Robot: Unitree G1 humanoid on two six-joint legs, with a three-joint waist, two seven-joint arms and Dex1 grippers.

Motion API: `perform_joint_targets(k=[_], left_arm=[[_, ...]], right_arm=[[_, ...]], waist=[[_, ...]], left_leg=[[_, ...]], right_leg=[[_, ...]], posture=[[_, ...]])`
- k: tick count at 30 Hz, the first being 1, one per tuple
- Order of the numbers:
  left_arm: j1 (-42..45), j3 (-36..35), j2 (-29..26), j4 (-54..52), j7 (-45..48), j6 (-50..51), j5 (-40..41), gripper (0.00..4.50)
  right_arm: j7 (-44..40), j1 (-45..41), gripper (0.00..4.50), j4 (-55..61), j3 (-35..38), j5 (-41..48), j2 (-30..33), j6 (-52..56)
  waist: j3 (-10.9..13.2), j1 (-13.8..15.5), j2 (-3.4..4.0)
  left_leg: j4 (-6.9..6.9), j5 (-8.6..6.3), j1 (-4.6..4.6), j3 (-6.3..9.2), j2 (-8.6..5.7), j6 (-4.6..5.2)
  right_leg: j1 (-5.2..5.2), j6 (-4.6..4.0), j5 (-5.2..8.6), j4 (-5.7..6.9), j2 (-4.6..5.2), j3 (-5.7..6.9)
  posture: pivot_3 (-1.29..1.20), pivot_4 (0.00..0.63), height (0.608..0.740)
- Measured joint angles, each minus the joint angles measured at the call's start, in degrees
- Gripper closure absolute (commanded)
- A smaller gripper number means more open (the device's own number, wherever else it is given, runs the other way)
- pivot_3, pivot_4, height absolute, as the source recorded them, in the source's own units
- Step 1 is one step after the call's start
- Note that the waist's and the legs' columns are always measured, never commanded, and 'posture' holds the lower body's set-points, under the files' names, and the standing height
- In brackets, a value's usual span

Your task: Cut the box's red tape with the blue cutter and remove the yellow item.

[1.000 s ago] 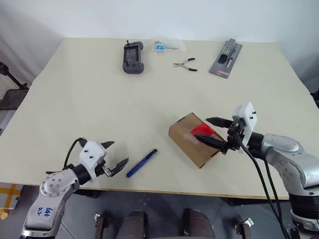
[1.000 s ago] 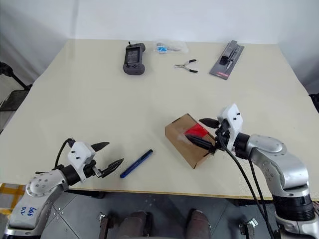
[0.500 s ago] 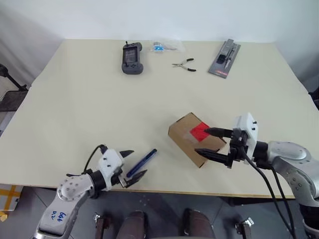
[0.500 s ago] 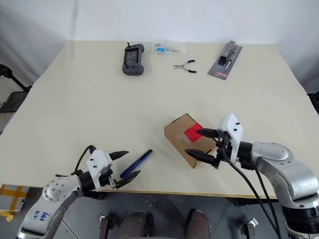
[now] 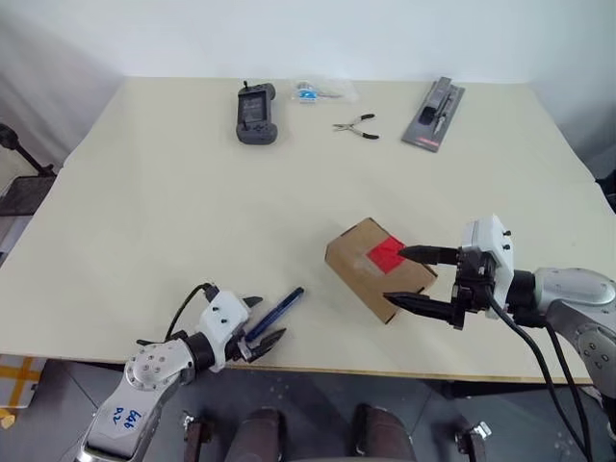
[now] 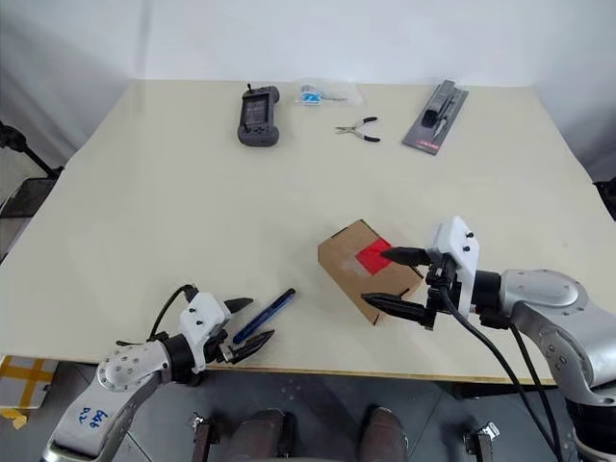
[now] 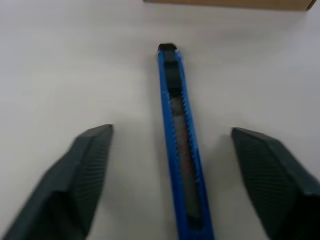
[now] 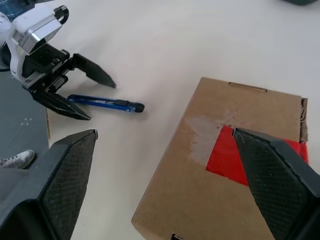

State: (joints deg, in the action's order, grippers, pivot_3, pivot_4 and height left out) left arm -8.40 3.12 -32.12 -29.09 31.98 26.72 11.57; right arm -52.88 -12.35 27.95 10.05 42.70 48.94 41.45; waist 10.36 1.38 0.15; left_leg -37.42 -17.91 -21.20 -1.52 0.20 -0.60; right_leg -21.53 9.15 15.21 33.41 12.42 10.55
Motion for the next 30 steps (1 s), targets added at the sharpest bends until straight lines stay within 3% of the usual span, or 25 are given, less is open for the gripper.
perform_joint_targets(k=[9,18,25,28,30], left_arm=[[0.13,-1.41,-3.18,0.60,2.86,-0.18,0.96,4.06],[3.05,-2.85,-7.21,5.51,9.84,-4.17,3.07,4.08],[4.39,-4.26,-11.73,12.21,15.89,-14.82,2.41,4.08],[4.53,-4.74,-14.14,14.40,18.88,-19.00,2.12,4.08],[4.50,-4.94,-15.26,15.99,20.78,-21.74,2.10,4.08]], right_arm=[[-0.45,-2.38,0.00,0.18,-0.07,0.66,1.89,0.01],[4.32,-10.40,0.00,1.45,-2.48,0.20,2.29,4.01],[3.43,-19.66,0.00,5.66,-12.48,0.63,2.21,9.04],[2.72,-24.71,0.58,6.68,-19.24,-1.50,1.74,10.02],[3.03,-27.24,1.22,6.66,-23.32,-4.15,-0.41,9.90]], waist=[[-0.02,-0.07,0.04],[-0.02,-0.13,0.04],[-0.01,-0.57,0.04],[-0.01,-0.79,0.04],[-0.01,-1.23,0.02]], left_leg=[[-0.01,-0.03,0.05,-0.09,0.07,-0.01],[-0.18,-0.20,0.03,-0.19,0.65,-0.29],[-0.19,-0.25,-0.05,-0.51,0.88,-0.38],[-0.20,-0.29,-0.16,-0.72,0.89,-0.38],[-0.19,-0.30,-0.22,-0.82,0.89,-0.39]], right_leg=[[-0.01,-0.02,0.01,0.01,-0.06,-0.06],[-0.09,-0.28,-0.02,-0.01,-0.61,-0.11],[-0.50,-0.44,-0.04,0.10,-0.87,-0.47],[-0.82,-0.44,-0.05,0.26,-0.87,-0.70],[-0.98,-0.43,-0.05,0.37,-0.87,-0.79]], posture=[[0.00,0.150,0.740],[0.00,0.150,0.740],[0.00,0.150,0.740],[0.00,0.150,0.740],[0.00,0.150,0.740]])
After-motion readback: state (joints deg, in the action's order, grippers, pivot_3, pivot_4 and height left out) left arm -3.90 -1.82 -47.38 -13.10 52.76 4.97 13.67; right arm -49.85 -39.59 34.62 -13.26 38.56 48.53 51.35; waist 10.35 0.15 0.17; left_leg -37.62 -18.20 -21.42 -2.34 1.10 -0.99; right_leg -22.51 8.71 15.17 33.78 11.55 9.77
